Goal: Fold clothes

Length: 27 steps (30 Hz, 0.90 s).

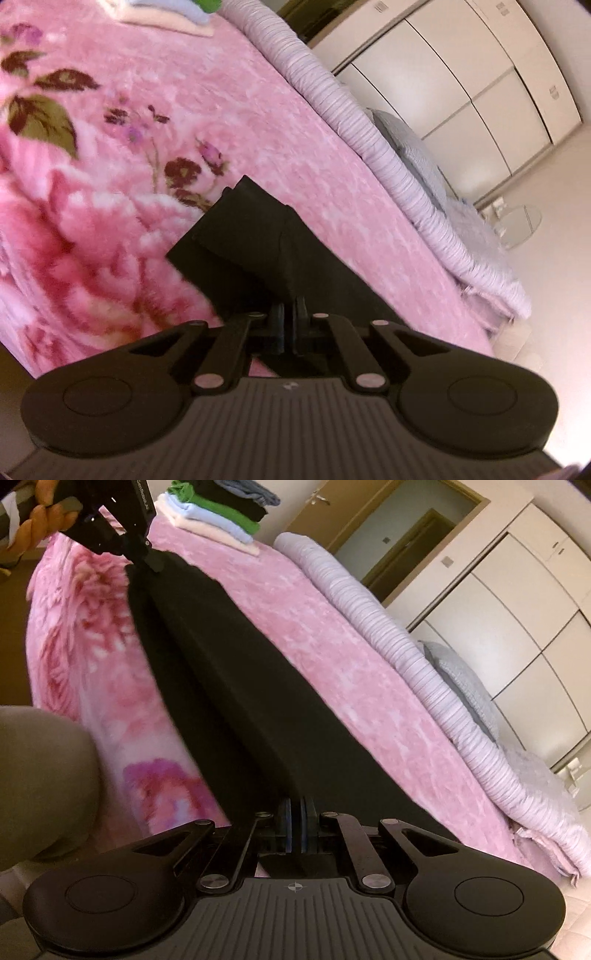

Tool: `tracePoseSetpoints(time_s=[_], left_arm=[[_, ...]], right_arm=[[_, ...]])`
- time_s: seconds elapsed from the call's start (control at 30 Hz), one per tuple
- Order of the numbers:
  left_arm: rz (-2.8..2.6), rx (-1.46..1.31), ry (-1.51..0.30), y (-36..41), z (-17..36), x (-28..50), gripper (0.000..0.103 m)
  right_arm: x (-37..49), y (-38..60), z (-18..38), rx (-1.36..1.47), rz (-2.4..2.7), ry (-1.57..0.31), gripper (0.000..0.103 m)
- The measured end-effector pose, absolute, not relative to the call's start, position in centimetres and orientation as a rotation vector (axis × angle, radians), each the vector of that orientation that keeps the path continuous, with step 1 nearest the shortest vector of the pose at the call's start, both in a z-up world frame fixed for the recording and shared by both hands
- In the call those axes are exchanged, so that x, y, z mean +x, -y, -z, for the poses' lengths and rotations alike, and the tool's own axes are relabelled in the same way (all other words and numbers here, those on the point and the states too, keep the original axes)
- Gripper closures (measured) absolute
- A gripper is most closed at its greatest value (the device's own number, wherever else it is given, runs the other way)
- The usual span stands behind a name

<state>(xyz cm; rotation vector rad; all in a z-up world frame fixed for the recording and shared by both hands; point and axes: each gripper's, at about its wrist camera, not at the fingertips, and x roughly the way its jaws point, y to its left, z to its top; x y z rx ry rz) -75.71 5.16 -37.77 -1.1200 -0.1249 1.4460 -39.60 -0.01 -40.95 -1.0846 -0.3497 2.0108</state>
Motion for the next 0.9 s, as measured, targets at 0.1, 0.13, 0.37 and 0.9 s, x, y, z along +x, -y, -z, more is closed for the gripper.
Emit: tracePoseSetpoints(time_s=[0.1, 0.13, 0.37, 0.9], left_arm=[[-1.444, -1.127, 0.115, -5.0, 38.7, -75.9, 0.102], [-1.453, -1.118, 0.095, -5.1, 38.8, -75.8, 0.102], [-1.503, -1.129, 0.031, -4.4, 38.9, -75.5, 0.098], [-1.266, -0.825, -0.291, -7.4, 35.0, -60.8, 0.092]], right_arm=[[-39.9, 0.3, 41.3, -1.103, -2.019, 0.341, 0.1], [-40.0, 0.3, 41.4, -1.108, -2.019, 0.337, 0.1], [-39.7, 0.1, 41.3, -1.111, -2.003, 0.214, 0.097], [-13.0, -2.0, 39.7, 0.258, -1.479, -1.331, 0.094]])
